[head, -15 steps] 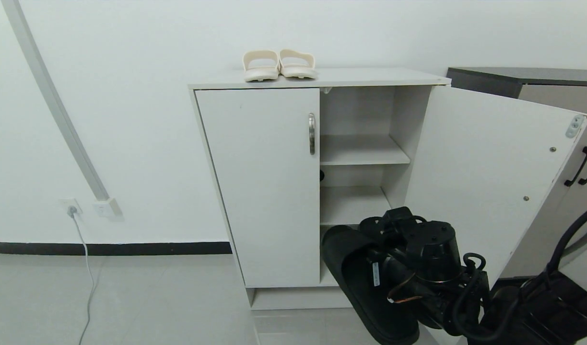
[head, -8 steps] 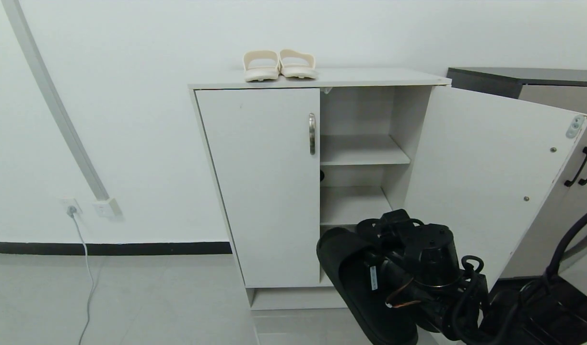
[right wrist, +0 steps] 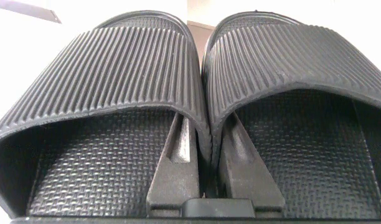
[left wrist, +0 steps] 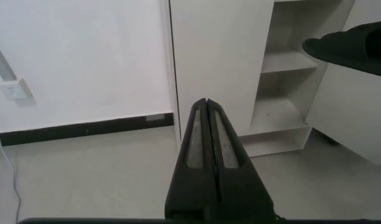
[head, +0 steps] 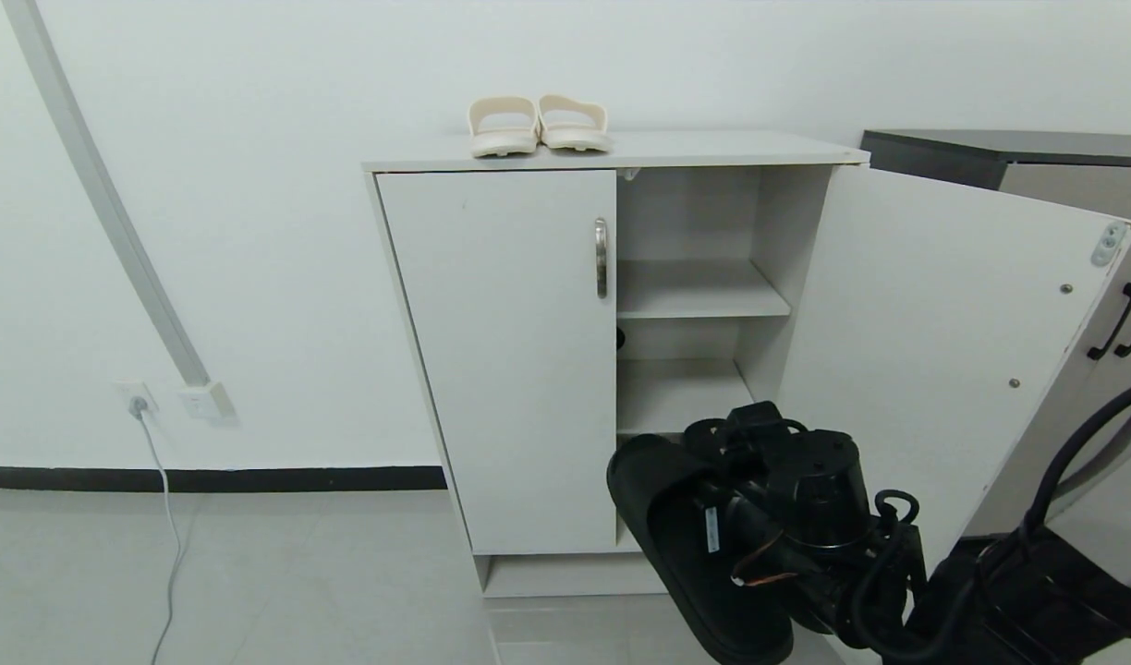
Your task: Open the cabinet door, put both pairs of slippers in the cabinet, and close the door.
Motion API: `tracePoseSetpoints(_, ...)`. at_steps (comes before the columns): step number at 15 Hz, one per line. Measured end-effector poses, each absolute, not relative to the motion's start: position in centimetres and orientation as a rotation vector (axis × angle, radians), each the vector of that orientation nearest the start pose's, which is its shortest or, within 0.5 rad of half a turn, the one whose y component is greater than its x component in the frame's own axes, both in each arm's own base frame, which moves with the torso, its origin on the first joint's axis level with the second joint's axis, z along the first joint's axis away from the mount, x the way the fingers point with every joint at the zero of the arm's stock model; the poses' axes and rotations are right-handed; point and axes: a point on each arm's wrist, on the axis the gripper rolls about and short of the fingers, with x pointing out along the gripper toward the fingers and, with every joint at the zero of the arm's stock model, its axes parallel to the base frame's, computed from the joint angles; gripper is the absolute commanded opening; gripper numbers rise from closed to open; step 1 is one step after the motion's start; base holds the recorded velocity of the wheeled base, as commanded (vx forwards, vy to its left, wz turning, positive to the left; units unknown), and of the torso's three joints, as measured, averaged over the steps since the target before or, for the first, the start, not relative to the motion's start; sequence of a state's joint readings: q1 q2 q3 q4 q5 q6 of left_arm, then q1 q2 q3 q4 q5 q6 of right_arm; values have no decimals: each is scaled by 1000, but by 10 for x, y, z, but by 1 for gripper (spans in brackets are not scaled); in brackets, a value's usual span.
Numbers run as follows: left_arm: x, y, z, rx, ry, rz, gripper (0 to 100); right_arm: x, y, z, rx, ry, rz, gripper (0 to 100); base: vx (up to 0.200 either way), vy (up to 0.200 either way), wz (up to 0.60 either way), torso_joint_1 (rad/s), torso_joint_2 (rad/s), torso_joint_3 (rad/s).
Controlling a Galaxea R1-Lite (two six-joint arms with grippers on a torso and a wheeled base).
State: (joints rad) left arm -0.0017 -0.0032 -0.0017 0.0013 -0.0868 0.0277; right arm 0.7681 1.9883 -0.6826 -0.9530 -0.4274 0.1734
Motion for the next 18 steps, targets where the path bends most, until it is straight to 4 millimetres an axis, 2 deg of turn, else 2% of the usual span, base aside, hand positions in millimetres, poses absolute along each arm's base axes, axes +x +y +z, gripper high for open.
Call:
tracePoseSetpoints(5, -23, -2, 76, 23, -4, -86, 0, 272, 244, 102, -21, 224, 65, 0, 0, 0, 0, 0, 0, 0)
tracePoseSetpoints(8, -23, -2, 76, 23, -4, -85, 0, 278, 249, 99, -21, 218, 36, 0, 0, 0, 0, 0, 0, 0)
tracePoseSetpoints(14, -23, -2, 76, 23, -4, -84, 0, 280, 250, 96, -24, 217, 14, 0, 0, -200, 0, 6, 0, 3)
tracePoseSetpoints(18, -23, -2, 76, 23, -3, -85, 0, 282, 251, 92, -24, 219, 19, 0, 0, 0, 0, 0, 0, 0)
